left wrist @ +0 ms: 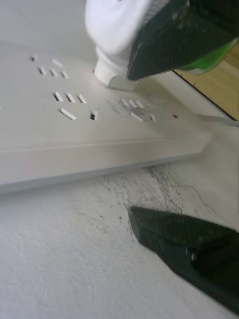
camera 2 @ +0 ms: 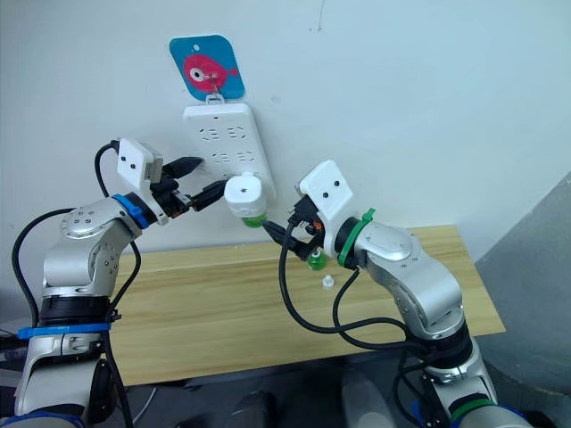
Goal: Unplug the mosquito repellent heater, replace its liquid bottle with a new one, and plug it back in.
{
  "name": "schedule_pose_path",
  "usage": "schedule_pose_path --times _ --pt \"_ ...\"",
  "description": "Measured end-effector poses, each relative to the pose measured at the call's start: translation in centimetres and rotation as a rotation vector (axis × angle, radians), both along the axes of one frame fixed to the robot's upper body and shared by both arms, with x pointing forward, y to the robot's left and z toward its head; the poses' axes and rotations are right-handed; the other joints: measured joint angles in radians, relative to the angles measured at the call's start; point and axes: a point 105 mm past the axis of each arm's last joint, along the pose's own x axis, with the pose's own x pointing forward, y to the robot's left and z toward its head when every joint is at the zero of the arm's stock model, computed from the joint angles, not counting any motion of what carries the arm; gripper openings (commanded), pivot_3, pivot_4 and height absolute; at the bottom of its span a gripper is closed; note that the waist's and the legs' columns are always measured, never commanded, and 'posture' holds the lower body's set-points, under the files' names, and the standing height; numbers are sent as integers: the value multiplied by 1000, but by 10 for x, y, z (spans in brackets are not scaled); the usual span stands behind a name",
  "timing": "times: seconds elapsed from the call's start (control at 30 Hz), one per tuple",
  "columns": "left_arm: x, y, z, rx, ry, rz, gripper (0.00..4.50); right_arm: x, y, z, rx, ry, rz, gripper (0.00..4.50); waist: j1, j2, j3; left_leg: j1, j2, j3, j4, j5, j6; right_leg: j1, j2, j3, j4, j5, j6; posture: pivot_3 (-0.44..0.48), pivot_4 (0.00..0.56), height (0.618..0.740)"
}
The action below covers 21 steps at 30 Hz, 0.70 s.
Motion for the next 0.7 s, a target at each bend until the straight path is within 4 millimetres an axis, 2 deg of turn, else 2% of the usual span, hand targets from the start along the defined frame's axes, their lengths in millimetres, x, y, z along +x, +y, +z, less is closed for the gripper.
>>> schedule_pose_path --times 0.13,0.23,0.3,0.4,0.5,0.6,0.7 --pt "-13 37 2 43 -9 122 4468 -2 -4 -3 -22 0 13 4500 1 0 0 -1 1 0 -2 0 0 0 1 0 -1 -1 -2 -96 154 725" --pt "-29 52 -6 102 18 135 4468 -8 -1 -8 -25 5 47 4500 10 0 0 -2 0 0 -2 -1 0 -1 0 -1 -2 -1 -2 -63 154 725" --pt "-47 51 -20 158 83 73 4500 -11 0 -9 -29 2 70 4147 16 0 0 -2 0 1 -3 -1 0 -2 -1 0 -3 -1 -2 -46 155 725" --pt "-82 33 -36 182 202 -105 4500 -17 4 -10 -24 -7 100 3297 23 0 1 -2 0 1 -3 -1 0 -2 -1 0 -3 -2 -2 -25 152 725" --pt "-118 7 -41 172 287 -285 4500 -20 9 -16 -33 -11 123 2208 45 0 1 -1 0 1 -2 -1 0 -1 -1 0 -2 -2 -2 -8 150 725" --pt "-142 -18 -37 121 291 -386 4500 -20 14 -20 -40 -27 137 1125 70 0 1 0 0 2 -1 -1 0 0 -1 0 -2 -2 -2 -4 150 725" --pt "-156 -35 -39 70 262 -402 4500 -18 19 -25 -46 -40 142 25 79 -1 0 0 0 2 -1 -1 0 0 -1 1 -2 -2 -2 -5 150 725"
